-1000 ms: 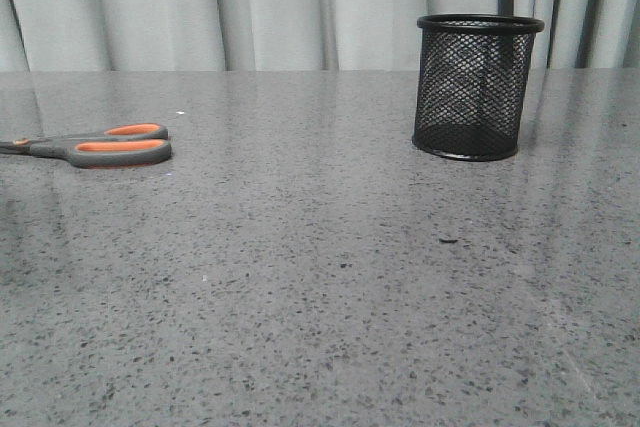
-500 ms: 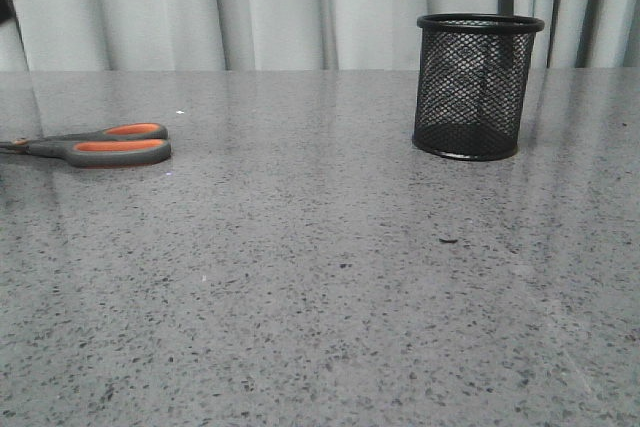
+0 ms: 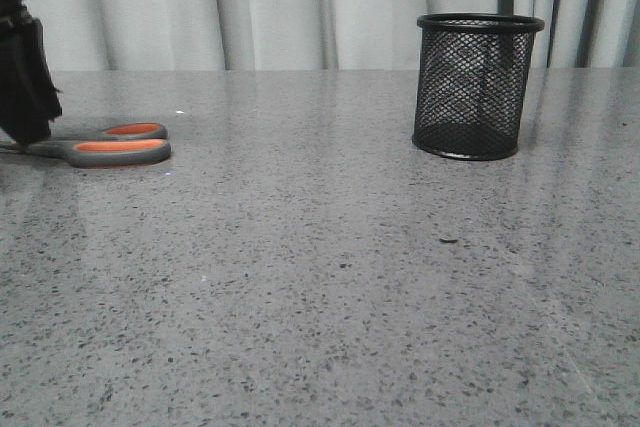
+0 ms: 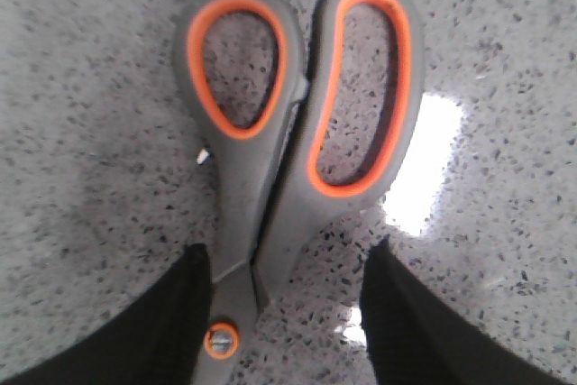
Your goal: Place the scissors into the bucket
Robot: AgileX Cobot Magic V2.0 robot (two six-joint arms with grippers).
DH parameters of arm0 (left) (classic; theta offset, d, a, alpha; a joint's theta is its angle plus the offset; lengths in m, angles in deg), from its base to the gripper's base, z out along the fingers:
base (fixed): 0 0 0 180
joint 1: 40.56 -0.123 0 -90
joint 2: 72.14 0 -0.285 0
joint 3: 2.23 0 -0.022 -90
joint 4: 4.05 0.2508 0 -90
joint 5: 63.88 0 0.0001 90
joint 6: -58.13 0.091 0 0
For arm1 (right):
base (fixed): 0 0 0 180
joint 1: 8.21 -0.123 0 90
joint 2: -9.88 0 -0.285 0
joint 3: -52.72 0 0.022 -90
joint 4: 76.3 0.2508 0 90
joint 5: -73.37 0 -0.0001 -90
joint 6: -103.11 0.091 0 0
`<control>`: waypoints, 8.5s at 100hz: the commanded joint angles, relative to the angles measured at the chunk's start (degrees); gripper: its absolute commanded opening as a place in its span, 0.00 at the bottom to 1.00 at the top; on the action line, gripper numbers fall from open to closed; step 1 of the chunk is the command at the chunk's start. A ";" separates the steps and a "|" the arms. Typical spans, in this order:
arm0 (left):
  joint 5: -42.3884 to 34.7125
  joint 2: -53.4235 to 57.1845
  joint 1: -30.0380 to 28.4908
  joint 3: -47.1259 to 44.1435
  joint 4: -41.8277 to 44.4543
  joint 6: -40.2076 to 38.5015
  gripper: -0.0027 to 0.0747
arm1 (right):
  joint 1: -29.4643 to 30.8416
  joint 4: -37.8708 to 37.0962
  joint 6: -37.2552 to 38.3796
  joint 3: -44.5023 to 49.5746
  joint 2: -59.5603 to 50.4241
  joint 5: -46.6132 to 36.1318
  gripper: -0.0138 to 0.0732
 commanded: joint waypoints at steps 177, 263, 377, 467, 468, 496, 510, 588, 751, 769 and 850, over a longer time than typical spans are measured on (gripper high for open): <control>4.83 13.83 13.12 15.44 6.15 -9.67 0.01 | 0.28 27.40 -18.89 -4.56 5.28 -1.00 0.63; 2.80 21.44 42.04 21.87 15.94 -28.82 0.01 | 0.28 61.03 -36.81 -21.77 25.83 16.46 0.63; -1.08 19.64 37.42 21.87 13.36 -33.25 0.70 | 0.28 60.79 -36.65 -22.22 30.84 17.25 0.11; 1.04 25.59 0.90 21.87 -1.04 -42.60 0.69 | 0.28 0.79 -7.13 -41.29 31.39 14.51 0.11; 1.04 25.59 0.90 21.87 -1.14 -42.60 0.69 | 0.28 0.66 -7.13 -41.29 31.47 14.79 0.11; 0.96 25.59 0.90 21.87 -3.00 -42.60 0.69 | 0.18 0.17 -7.13 -41.29 35.98 16.18 0.11; 0.96 25.59 0.90 21.87 -3.00 -42.60 0.69 | 0.18 0.53 -7.13 -41.29 38.76 15.07 0.10; 1.33 25.40 0.90 21.87 -3.00 -42.60 0.69 | 0.39 6.09 -12.75 -41.85 43.67 10.38 0.48; -63.33 74.55 0.90 -48.98 -7.06 -42.67 0.01 | 0.27 7.22 -18.84 21.09 -18.38 -39.15 0.08; -65.69 86.63 0.90 -59.64 -7.23 -42.67 0.01 | 0.27 7.22 -18.84 25.98 -22.27 -39.62 0.08; -66.15 90.35 0.90 -67.06 -7.93 -42.67 0.01 | 0.27 7.22 -18.84 27.46 -22.27 -39.54 0.08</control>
